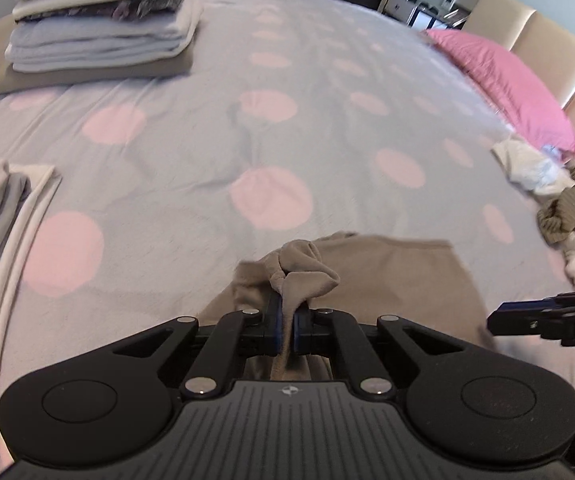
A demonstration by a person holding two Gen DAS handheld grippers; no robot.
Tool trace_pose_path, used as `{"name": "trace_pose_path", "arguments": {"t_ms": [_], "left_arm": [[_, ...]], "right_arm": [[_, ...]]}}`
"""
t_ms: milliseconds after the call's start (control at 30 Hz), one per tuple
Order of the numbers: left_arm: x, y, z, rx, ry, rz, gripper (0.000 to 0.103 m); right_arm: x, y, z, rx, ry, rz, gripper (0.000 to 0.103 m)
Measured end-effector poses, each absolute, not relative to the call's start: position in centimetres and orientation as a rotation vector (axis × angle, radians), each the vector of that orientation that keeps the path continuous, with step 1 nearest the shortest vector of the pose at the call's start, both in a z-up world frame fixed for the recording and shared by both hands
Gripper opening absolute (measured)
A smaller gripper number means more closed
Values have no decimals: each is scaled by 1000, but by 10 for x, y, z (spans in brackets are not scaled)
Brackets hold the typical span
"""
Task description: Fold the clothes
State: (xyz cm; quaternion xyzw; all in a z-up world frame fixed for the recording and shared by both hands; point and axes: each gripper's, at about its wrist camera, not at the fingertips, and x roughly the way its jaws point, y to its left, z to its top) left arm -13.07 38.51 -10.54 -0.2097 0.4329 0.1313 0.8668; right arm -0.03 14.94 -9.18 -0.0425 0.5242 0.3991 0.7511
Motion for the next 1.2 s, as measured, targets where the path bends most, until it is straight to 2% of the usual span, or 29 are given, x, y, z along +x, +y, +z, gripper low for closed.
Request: {"name": "trace_pose_path", "arguments": {"t_ms": [100, 233, 333, 367, 567, 733, 933, 1067, 1200], "left_arm": [[-132, 391, -119, -454, 938, 277, 4], [-134, 393, -124, -443, 947, 298, 14], [-140, 397, -119, -450, 927, 339, 28], [-143, 399, -115, -455, 912, 356, 29], [-162, 395, -89, -435, 857, 423, 29], [-176, 355, -73, -398, 881, 313, 27], [-188, 313, -98, -378, 1008, 254, 20], [-192, 317, -120, -365, 1078, 290, 21], [-197, 322, -113, -394, 1071, 313, 25]], "right_arm": [[-3, 153, -99, -107, 1141, 880, 21], [-2, 165, -116, -144, 1137, 877, 18], [1, 174, -128, -165, 1138, 867, 18], [2, 175, -126, -166, 1137, 863, 18], [-12, 159, -101, -178, 1085, 875, 20], [-47, 135, -88, -217, 1023, 917, 18], [-77, 126, -108, -283, 1008, 940, 18], [-84, 127, -122, -321, 976, 960, 18], [-77, 120, -116, -263, 986, 958, 19]]}}
